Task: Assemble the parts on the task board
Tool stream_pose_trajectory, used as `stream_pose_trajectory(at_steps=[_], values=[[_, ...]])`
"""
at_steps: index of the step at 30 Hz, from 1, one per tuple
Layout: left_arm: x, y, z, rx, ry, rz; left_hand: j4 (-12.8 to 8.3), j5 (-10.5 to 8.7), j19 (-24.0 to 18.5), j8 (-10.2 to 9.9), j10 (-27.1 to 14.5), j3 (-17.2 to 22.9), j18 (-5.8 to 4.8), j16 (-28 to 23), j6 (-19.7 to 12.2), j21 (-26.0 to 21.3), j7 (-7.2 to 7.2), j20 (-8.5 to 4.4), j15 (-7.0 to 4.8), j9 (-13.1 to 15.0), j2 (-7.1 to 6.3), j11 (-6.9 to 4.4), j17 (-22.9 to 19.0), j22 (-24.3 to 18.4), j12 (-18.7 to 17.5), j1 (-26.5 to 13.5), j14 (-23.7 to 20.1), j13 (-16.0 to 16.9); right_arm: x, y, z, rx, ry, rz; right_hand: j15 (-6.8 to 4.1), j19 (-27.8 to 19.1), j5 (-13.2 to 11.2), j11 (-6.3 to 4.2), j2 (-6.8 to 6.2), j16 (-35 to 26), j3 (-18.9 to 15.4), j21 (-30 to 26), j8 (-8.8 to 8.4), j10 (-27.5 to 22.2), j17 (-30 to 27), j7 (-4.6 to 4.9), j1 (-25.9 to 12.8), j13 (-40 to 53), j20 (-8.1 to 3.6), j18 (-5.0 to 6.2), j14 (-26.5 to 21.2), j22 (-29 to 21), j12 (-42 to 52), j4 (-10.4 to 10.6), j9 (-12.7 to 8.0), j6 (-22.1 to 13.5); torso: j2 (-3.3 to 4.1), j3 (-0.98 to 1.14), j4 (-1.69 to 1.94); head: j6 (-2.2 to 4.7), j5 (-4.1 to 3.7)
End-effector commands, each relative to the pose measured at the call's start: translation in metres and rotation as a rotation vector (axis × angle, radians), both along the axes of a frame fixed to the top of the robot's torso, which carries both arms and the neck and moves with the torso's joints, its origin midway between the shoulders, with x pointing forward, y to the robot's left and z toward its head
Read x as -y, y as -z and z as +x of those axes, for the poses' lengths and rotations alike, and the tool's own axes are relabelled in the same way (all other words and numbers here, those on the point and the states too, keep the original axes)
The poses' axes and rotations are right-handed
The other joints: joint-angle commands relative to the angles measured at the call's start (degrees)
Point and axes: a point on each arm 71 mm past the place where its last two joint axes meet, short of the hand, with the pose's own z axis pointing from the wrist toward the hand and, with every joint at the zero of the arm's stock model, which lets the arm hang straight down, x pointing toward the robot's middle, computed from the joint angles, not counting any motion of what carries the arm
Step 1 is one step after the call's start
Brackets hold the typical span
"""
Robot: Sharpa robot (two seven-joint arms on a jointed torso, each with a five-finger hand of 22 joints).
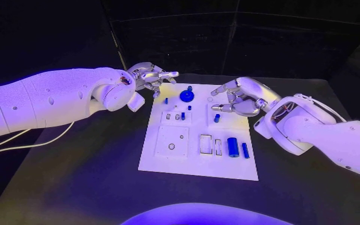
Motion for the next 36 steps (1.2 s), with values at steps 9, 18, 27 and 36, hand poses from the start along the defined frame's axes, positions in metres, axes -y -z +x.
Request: stream_pose_trajectory(at_steps=[9, 18, 27, 36], values=[[0.042, 0.003, 0.017, -0.151, 0.306, 0.661, 2.3, 0.23, -0.4, 2.3, -1.4, -1.9, -0.88, -0.2, -0.3, 0.0, -0.64, -0.42, -0.64, 1.7, 0.09, -0.48, 6.7, -0.3, -0.2, -1.2, 4.1, -0.8, 0.024, 0.0, 0.011, -0.168, 0.033, 0.101, -0.73, 0.4, 2.4, -0.57, 0.43, 0.8, -1.3, -0.1, 1.32, 1.8, 12.9, -0.47, 0.9, 1.4, -0.82, 0.43, 5.3, 0.5, 1.7, -0.5, 0.2, 1.7, -1.52, 0.54, -0.42, -0.27, 0.0], [0.067, 0.001, 0.032, -0.14, 0.378, 0.788, 4.4, 0.23, 0.5, 4.3, -0.7, -3.3, -1.24, 0.5, -0.1, 1.7, -1.1, -0.64, -0.94, 3.2, 0.46, -0.84, 8.2, 2.1, 0.8, -2.5, 4.4, 1.1, 0.029, 0.001, 0.018, -0.151, 0.07, 0.096, -0.86, 0.5, 3.1, -0.69, 0.58, 0.6, -1.7, -0.1, 1.52, 2.0, 12.8, -0.57, 0.8, 1.4, -0.93, 0.43, 5.3, 0.5, 1.8, -0.4, 0.2, 1.8, -1.43, 0.6, -0.33, -0.35, 0.1], [0.083, 0.002, 0.038, -0.117, 0.413, 0.856, 4.8, 0.24, 1.2, 5.5, -0.3, -3.6, -1.47, 0.8, -0.2, 2.8, -1.35, -0.82, -1.13, 4.2, 0.59, -1.07, 9.0, 3.6, 1.2, -1.9, 4.6, 2.0, 0.03, 0.003, 0.022, -0.159, 0.081, 0.084, -1.03, 0.5, 6.0, -0.85, 0.63, 0.4, -2.6, -0.3, 1.8, 2.1, 12.5, -0.7, 1.3, 1.2, -1.11, 0.45, 5.2, 0.3, 1.7, -0.8, 0.0, 1.8, -1.37, 0.47, -0.42, -0.71, 0.52], [0.091, 0.011, 0.039, -0.139, 0.455, 0.916, 4.9, 0.25, 1.7, 6.8, 0.2, -3.6, -1.66, 1.1, -0.2, 3.8, -1.61, -0.98, -1.3, 5.2, 0.84, -1.3, 9.6, 4.9, 1.7, -1.2, 4.8, 2.9, 0.029, 0.005, 0.025, -0.173, 0.085, 0.071, -1.08, 0.4, 7.7, -0.89, 0.68, 0.3, -3.0, -0.4, 1.92, 2.0, 12.4, -0.72, 1.5, 1.0, -1.17, 0.5, 5.2, 0.1, 1.6, -1.0, -0.1, 1.7, -1.42, 0.45, -0.38, -1.09, 0.38]])
